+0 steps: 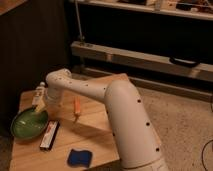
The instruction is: Pick up the ceramic bowl
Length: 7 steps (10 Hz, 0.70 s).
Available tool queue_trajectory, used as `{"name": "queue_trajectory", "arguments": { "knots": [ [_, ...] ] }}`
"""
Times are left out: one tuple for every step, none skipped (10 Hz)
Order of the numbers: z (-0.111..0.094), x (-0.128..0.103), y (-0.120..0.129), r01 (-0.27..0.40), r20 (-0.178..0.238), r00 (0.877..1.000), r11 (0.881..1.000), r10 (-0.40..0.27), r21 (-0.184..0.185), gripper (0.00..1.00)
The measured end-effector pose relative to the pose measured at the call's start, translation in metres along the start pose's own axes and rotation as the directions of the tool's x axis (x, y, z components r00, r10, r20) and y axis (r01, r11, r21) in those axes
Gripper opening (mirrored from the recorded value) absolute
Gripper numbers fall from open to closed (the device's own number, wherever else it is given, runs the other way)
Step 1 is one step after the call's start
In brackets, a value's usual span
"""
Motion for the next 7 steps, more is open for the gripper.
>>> {"name": "queue_trajectory", "arguments": {
  "knots": [
    [0.006,-0.001,-0.006,0.015,0.014,1.0,1.0,-0.015,-0.001,0.8],
    [0.015,-0.003,-0.011,0.031,0.032,0.999,1.0,-0.031,-0.002,0.76],
    [0.019,-0.005,-0.012,0.041,0.042,0.998,0.999,-0.041,-0.003,0.67],
    [0.022,-0.005,-0.013,0.049,0.05,0.998,0.999,-0.049,-0.003,0.59],
    [0.024,-0.006,-0.014,0.06,0.06,0.996,0.998,-0.059,-0.007,0.48],
    [0.027,-0.008,-0.014,0.068,0.073,0.995,0.998,-0.067,-0.013,0.37],
    [0.03,-0.009,-0.013,0.071,0.084,0.994,0.997,-0.069,-0.018,0.28]
  ]
}}
